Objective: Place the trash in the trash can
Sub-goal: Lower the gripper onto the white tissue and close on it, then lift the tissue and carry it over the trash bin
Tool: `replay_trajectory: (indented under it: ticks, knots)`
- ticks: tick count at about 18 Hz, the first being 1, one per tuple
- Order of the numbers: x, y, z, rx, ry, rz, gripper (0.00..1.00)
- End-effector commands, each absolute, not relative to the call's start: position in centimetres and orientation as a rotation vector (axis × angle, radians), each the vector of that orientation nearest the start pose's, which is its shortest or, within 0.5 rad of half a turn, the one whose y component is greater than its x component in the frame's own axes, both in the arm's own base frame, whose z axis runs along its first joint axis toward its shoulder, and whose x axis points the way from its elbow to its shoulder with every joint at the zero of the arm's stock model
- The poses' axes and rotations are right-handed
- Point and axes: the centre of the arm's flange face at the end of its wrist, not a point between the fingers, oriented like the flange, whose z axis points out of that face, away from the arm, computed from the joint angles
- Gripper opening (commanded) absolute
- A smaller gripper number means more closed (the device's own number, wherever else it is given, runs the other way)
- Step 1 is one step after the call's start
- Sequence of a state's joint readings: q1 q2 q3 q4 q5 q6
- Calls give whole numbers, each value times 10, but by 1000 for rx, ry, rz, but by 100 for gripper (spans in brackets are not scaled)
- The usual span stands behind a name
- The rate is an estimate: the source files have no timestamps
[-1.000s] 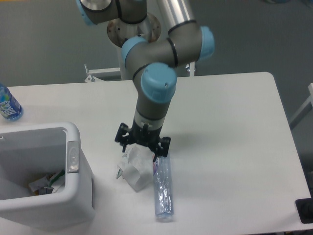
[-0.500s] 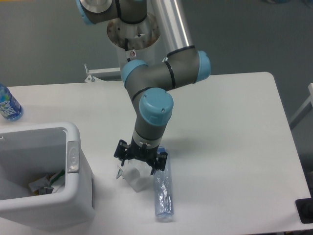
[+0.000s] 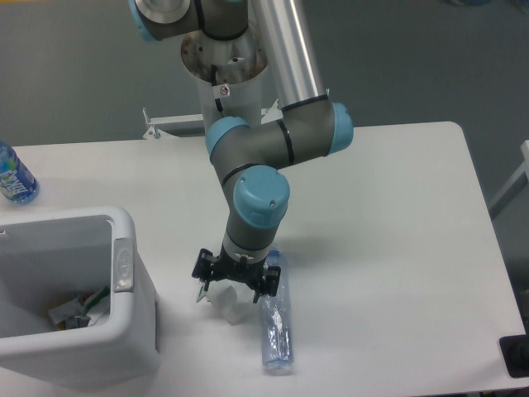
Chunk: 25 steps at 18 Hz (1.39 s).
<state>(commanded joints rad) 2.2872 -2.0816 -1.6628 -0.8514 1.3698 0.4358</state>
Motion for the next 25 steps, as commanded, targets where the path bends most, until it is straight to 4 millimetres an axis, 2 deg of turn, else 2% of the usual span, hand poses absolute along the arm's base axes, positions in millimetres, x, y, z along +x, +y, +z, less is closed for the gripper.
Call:
replay_trajectory:
  ticks: [1, 2, 4, 6, 7, 12, 13, 16, 19, 21, 25]
  knots:
    - [-306, 584, 225, -2906, -405, -150, 48]
    - [-306, 583, 225, -2910, -408, -141, 46]
    - [-306, 582, 223, -2917, -411, -138, 29]
    - [-306, 580, 222, -2933, -406, -117, 6]
    - [-300, 582, 222, -2938, -391, -112, 1]
    - [-294, 581, 227, -2944, -376, -108, 0]
    - [-285, 583, 230, -2948, -359, -108, 0]
    - [-276, 577, 246, -2932, -342, -104, 0]
    - [-273, 574, 284, -2865, -323, -92, 0]
    - [-274, 571, 318, -2785, -313, -111, 0]
    - [-303, 548, 403, -2592, -354, -113, 0]
